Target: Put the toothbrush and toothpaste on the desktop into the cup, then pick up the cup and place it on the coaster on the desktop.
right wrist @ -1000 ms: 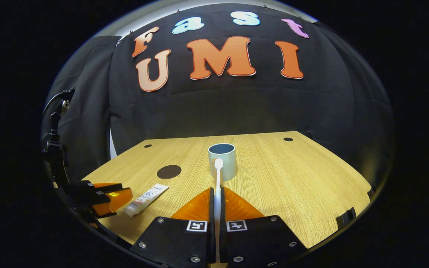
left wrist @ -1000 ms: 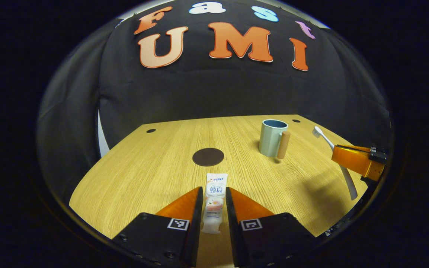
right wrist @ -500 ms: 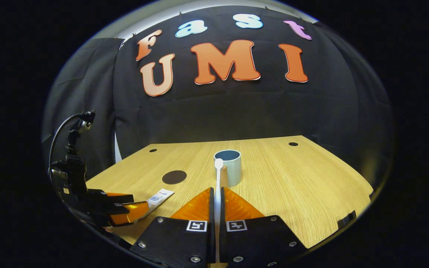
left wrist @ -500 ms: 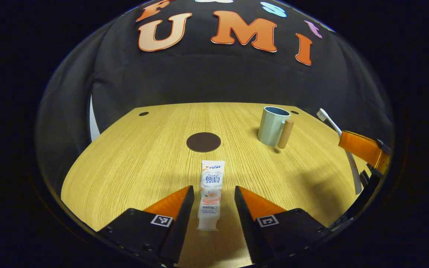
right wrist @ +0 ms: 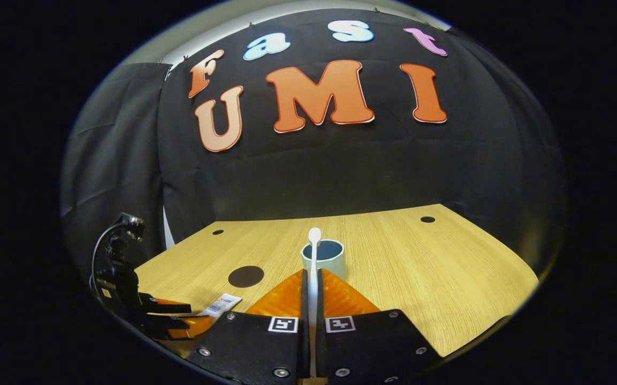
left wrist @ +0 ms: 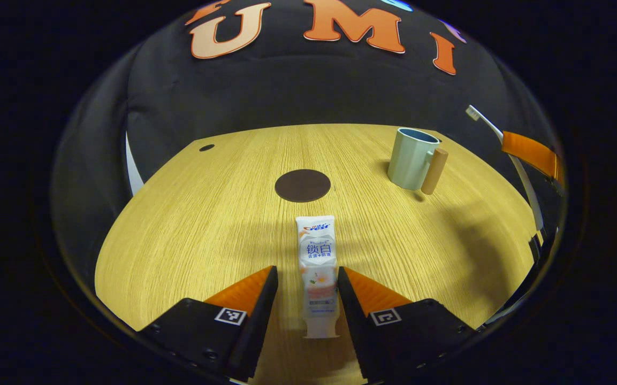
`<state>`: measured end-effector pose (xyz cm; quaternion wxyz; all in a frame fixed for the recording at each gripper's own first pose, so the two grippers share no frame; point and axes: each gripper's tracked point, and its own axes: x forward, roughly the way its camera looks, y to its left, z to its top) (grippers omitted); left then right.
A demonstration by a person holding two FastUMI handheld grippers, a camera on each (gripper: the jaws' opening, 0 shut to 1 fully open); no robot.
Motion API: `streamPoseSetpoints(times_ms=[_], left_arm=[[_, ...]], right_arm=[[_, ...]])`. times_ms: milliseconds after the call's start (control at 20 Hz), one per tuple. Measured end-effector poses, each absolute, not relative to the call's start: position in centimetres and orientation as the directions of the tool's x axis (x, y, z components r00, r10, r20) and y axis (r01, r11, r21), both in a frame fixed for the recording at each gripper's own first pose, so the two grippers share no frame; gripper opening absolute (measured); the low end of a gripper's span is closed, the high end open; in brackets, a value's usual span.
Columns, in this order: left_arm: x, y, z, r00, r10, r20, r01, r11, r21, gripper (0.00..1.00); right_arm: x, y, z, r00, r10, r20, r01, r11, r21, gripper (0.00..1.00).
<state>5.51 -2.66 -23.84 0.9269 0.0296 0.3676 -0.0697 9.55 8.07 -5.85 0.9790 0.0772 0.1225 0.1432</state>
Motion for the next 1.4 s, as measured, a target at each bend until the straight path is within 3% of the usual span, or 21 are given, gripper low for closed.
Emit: streamPoseSetpoints(times_ms=[250,300,350,500,550,650,750,900,1100,1400], left_arm=[[5.2,-2.6,-25.2,0.672,-0.089,-0.735,0.1,0.995,-0.029,0.68],[5.5,-2.6,-25.3,0.671,-0.082,-0.737,0.091,0.995,-0.028,0.65],[5.3,-2.6,-25.3,0.659,-0.078,-0.748,0.089,0.996,-0.025,0.55],[5.3,-3.2,-25.1,0.651,-0.084,-0.754,0.092,0.995,-0.032,0.53],[5.3,-3.1,-25.2,0.655,-0.092,-0.75,0.104,0.994,-0.03,0.41],[5.3,-3.0,-25.1,0.664,-0.105,-0.74,0.11,0.993,-0.043,0.43],[5.5,-2.8,-25.0,0.678,-0.121,-0.725,0.13,0.991,-0.044,0.36],[5.4,-2.8,-25.1,0.692,-0.123,-0.711,0.127,0.991,-0.048,0.36],[5.0,-2.8,-24.5,0.746,-0.127,-0.653,0.119,0.991,-0.057,0.34],[5.6,-1.7,-19.8,0.882,-0.1,-0.461,0.101,0.995,-0.022,0.34]], right_arm=[[11.0,7.4,-5.3,0.932,0.294,-0.214,-0.253,0.947,0.199,0.04],[11.3,7.2,-4.9,0.933,0.293,-0.21,-0.254,0.947,0.195,0.04],[11.4,7.1,-4.4,0.934,0.292,-0.204,-0.254,0.948,0.193,0.04],[12.0,6.5,-2.6,0.941,0.288,-0.177,-0.253,0.947,0.196,0.04],[12.2,6.4,-2.1,0.944,0.284,-0.169,-0.251,0.948,0.196,0.04],[12.6,6.2,-1.1,0.948,0.278,-0.153,-0.247,0.949,0.194,0.04],[13.1,6.0,-0.3,0.953,0.268,-0.14,-0.238,0.951,0.2,0.05],[13.5,6.0,0.6,0.956,0.264,-0.13,-0.235,0.951,0.203,0.05],[13.8,6.5,1.3,0.959,0.263,-0.109,-0.238,0.951,0.197,0.05],[16.8,8.3,1.4,0.962,0.264,-0.069,-0.247,0.949,0.198,0.05]])
